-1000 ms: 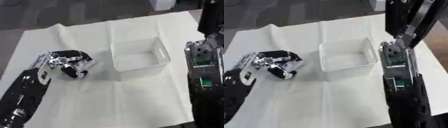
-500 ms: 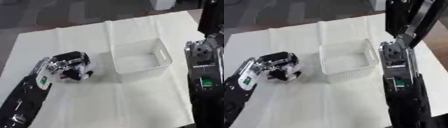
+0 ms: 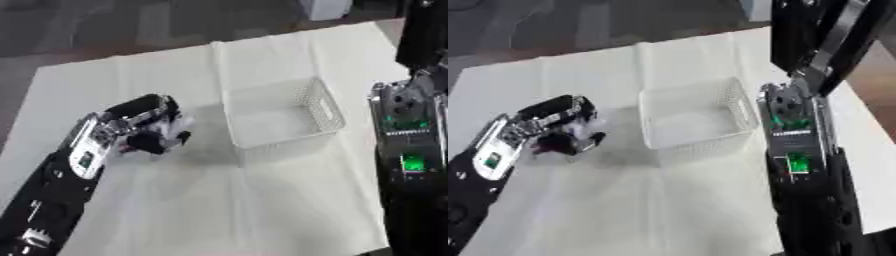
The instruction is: Pick up objects on the table and place them in the box.
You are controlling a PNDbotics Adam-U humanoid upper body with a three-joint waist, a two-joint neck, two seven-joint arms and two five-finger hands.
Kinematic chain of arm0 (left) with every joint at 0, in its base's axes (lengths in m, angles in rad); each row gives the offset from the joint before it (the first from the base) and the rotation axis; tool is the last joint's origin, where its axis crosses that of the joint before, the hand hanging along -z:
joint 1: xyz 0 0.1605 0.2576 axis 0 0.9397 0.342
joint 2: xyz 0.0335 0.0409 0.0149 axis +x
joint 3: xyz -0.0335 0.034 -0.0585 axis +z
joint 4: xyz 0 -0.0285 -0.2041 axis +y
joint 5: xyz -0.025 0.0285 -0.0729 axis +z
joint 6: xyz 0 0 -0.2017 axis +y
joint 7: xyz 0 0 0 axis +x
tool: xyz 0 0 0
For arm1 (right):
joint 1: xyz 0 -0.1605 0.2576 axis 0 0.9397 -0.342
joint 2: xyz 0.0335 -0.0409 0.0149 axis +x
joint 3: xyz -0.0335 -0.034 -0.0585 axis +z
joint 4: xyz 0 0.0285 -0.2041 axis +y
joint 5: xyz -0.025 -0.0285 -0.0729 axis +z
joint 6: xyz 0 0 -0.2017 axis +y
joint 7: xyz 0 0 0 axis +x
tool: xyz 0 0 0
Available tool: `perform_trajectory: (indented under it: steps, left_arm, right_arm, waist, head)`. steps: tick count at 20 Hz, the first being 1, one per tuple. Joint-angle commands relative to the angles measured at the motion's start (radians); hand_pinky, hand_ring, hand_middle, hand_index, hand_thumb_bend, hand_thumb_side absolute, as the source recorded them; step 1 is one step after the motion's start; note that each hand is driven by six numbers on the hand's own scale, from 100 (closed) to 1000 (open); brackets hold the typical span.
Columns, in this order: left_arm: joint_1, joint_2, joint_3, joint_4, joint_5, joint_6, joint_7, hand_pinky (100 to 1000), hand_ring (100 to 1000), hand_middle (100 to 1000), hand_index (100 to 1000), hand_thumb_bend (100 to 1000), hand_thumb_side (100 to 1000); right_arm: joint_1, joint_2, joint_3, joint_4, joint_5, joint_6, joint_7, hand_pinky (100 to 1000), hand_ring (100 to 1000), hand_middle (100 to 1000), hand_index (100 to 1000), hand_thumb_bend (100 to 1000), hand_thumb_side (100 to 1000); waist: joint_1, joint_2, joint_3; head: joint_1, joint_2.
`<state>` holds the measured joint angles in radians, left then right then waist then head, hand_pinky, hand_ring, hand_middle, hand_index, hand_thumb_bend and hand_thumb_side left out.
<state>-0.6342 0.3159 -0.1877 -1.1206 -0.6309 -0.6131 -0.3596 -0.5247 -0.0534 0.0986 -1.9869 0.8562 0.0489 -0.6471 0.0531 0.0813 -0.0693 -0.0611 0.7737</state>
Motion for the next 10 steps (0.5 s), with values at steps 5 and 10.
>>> perform_trajectory:
  steps: [5,10]
  left_arm:
    - [-0.046,0.024,0.003,-0.108,0.048,0.011,0.025,100,100,100,262,100,510]
    - [-0.078,0.053,-0.004,-0.173,0.058,0.015,0.01,100,100,100,253,100,512]
  right_arm:
    - [-0.013,-0.002,0.002,-0.013,0.009,-0.004,-0.001,362,497,645,835,100,856]
    - [-0.01,-0.003,0.003,-0.013,0.014,-0.008,0.0,362,497,645,835,100,855]
  waist:
    - [0.003,-0.016,-0.001]
    - [0.009,-0.02,0.0]
  head:
    - [-0.006,-0.004]
    - [-0.04,-0.004]
